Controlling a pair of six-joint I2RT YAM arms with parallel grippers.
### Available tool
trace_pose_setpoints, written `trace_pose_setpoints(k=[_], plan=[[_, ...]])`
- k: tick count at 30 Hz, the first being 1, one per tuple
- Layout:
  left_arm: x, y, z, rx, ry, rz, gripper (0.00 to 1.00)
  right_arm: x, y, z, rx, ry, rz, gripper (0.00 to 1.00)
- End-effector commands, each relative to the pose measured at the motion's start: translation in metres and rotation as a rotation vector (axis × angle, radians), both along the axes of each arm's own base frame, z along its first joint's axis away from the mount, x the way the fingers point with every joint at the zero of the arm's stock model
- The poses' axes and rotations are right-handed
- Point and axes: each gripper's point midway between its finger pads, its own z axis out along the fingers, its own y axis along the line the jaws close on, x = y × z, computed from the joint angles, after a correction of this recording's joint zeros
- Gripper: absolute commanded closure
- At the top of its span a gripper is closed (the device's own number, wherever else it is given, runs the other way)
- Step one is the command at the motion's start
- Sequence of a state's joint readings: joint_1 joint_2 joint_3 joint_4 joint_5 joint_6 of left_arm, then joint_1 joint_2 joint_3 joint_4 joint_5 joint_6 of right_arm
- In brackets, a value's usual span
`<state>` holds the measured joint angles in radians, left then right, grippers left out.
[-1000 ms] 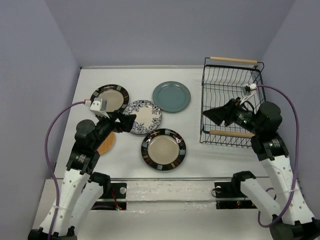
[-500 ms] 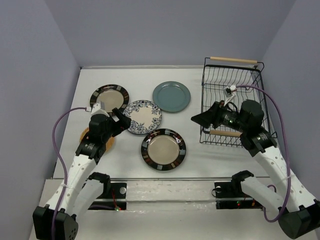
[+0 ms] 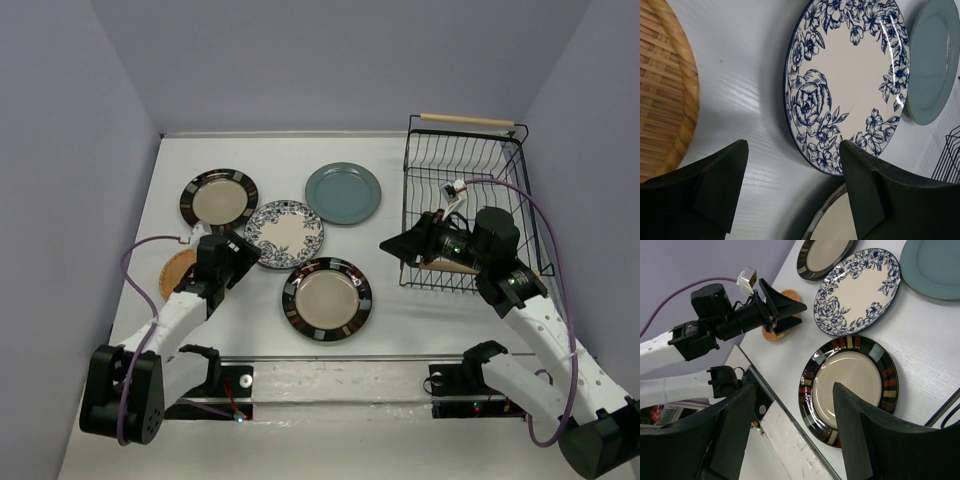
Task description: Load the plates into the dish rack
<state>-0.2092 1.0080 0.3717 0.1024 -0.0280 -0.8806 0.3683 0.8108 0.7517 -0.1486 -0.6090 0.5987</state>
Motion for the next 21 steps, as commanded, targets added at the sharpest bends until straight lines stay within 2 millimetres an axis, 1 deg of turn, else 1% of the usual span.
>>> trace_pose_setpoints(k=[1, 4, 5, 6, 7, 8, 9, 10, 13, 16, 17, 18, 19, 20, 21], plan=[[0.024, -0.001, 0.004, -0.033, -0.071, 0.051, 0.17, 0.001, 0.004, 0.015, 0.024, -0.084, 0.018, 0.31], [0.031, -0.006, -0.001, -0.062, -0.067, 0.056, 0.27, 0.002, 0.005, 0.013, 0.023, -0.079, 0.021, 0.31], [0.032, -0.008, -0.006, -0.064, -0.055, 0.062, 0.28, 0.002, 0.005, 0.012, 0.021, -0.078, 0.021, 0.32], [0.035, -0.010, -0.006, -0.063, -0.062, 0.063, 0.30, 0.002, 0.005, 0.011, 0.021, -0.076, 0.021, 0.32], [0.038, -0.006, -0.009, -0.042, -0.061, 0.086, 0.30, 0.002, 0.005, 0.010, 0.020, -0.072, 0.021, 0.32], [0.040, -0.009, -0.006, -0.044, -0.069, 0.080, 0.30, 0.002, 0.004, 0.010, 0.021, -0.071, 0.018, 0.32], [0.042, -0.007, -0.012, -0.028, -0.054, 0.095, 0.31, 0.003, 0.004, 0.008, 0.019, -0.070, 0.017, 0.32], [0.046, -0.008, -0.010, -0.024, -0.064, 0.102, 0.32, 0.003, 0.004, 0.007, 0.018, -0.066, 0.013, 0.32], [0.052, -0.011, -0.012, -0.022, -0.069, 0.114, 0.39, 0.004, 0.005, 0.005, 0.021, -0.059, 0.013, 0.32], [0.057, -0.010, -0.015, -0.007, -0.081, 0.140, 0.41, 0.004, 0.004, 0.006, 0.022, -0.063, 0.010, 0.32], [0.057, -0.008, -0.017, 0.000, -0.086, 0.156, 0.45, 0.004, 0.004, 0.006, 0.023, -0.065, 0.006, 0.32], [0.057, -0.008, -0.020, 0.003, -0.084, 0.163, 0.46, 0.003, 0.003, 0.006, 0.023, -0.065, 0.005, 0.32], [0.058, -0.008, -0.018, -0.001, -0.105, 0.171, 0.56, 0.002, 0.003, 0.008, 0.025, -0.068, 0.005, 0.32], [0.059, -0.008, -0.018, -0.002, -0.113, 0.176, 0.62, 0.003, 0.003, 0.007, 0.026, -0.066, 0.003, 0.32], [0.059, -0.009, -0.017, -0.009, -0.123, 0.179, 0.75, 0.002, 0.003, 0.008, 0.027, -0.067, 0.003, 0.32]])
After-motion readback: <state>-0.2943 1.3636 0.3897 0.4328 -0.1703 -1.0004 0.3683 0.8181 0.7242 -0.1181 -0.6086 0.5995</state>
